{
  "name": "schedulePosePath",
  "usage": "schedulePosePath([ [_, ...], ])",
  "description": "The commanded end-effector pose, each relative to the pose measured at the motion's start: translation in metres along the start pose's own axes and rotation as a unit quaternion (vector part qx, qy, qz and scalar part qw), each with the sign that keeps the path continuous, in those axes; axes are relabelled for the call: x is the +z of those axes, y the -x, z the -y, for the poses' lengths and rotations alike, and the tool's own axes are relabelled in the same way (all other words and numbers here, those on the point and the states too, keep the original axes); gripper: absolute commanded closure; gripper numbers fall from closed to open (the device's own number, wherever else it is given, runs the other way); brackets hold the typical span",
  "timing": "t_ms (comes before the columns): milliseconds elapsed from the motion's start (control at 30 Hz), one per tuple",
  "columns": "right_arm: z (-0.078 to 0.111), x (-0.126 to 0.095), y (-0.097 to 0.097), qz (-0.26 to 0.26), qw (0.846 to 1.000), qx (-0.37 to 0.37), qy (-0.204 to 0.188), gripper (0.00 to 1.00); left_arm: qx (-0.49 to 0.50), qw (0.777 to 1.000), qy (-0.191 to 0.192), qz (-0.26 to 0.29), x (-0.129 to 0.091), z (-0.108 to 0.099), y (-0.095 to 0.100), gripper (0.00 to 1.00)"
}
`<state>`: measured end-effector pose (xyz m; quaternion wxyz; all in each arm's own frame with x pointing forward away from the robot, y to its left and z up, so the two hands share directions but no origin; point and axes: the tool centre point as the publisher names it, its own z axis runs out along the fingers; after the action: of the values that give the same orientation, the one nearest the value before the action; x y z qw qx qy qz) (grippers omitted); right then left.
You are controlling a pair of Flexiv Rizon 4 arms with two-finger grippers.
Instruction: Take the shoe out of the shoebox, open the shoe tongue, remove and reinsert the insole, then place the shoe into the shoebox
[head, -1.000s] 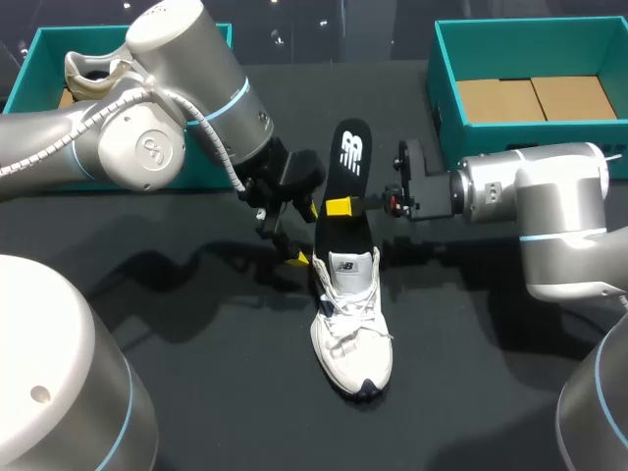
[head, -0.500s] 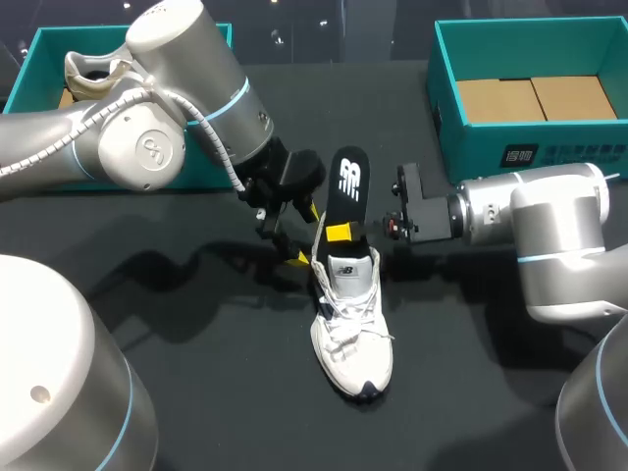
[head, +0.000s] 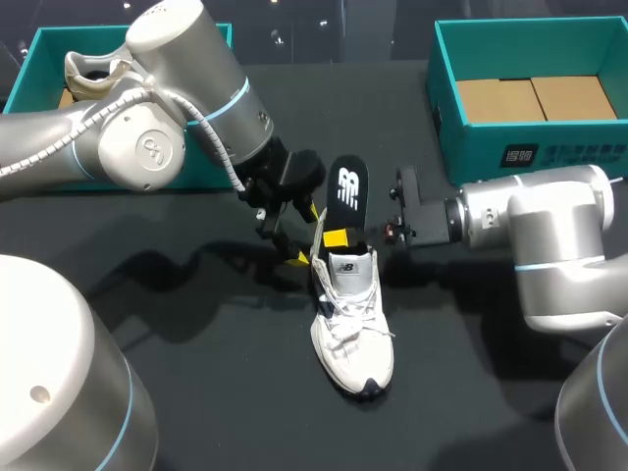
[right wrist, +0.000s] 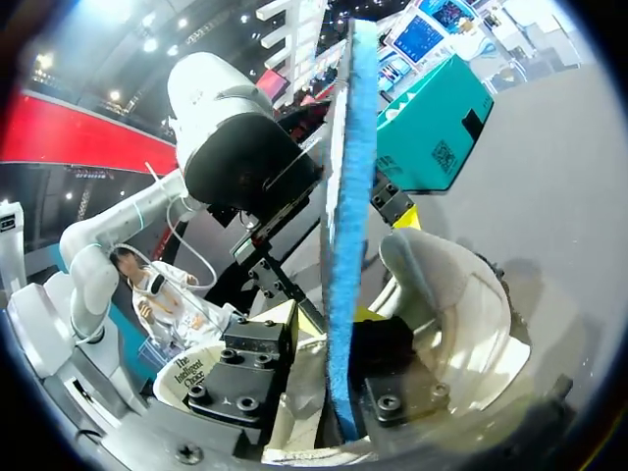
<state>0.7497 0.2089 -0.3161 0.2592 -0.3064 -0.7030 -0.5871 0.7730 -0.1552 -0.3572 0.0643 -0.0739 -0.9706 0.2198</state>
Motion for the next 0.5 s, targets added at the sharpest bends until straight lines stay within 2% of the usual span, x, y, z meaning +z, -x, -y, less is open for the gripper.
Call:
schedulePosePath([
  [33, -0.013, -0.007, -0.008, 0.010, 1.000, -0.007, -0.004, 0.71, 0.000, 1.000, 0.001, 0.000, -0.001, 0.000, 0.000, 0.00],
  [367, -0.031, -0.020, 0.001, 0.026, 1.000, -0.014, 0.011, 0.67, 0.000, 1.000, 0.001, 0.000, -0.001, 0.000, 0.000, 0.00],
  [433, -0.032, -0.021, 0.003, 0.027, 0.999, -0.012, 0.012, 0.71, 0.000, 1.000, 0.001, 0.000, -0.001, 0.000, 0.000, 0.00],
  [467, -0.033, -0.021, 0.005, 0.026, 1.000, -0.011, 0.012, 0.77, 0.000, 1.000, 0.001, 0.000, -0.001, 0.000, 0.000, 0.00],
  [500, -0.034, -0.020, 0.006, 0.026, 1.000, -0.009, 0.011, 0.93, 0.000, 1.000, 0.001, 0.000, -0.001, 0.000, 0.000, 0.00],
])
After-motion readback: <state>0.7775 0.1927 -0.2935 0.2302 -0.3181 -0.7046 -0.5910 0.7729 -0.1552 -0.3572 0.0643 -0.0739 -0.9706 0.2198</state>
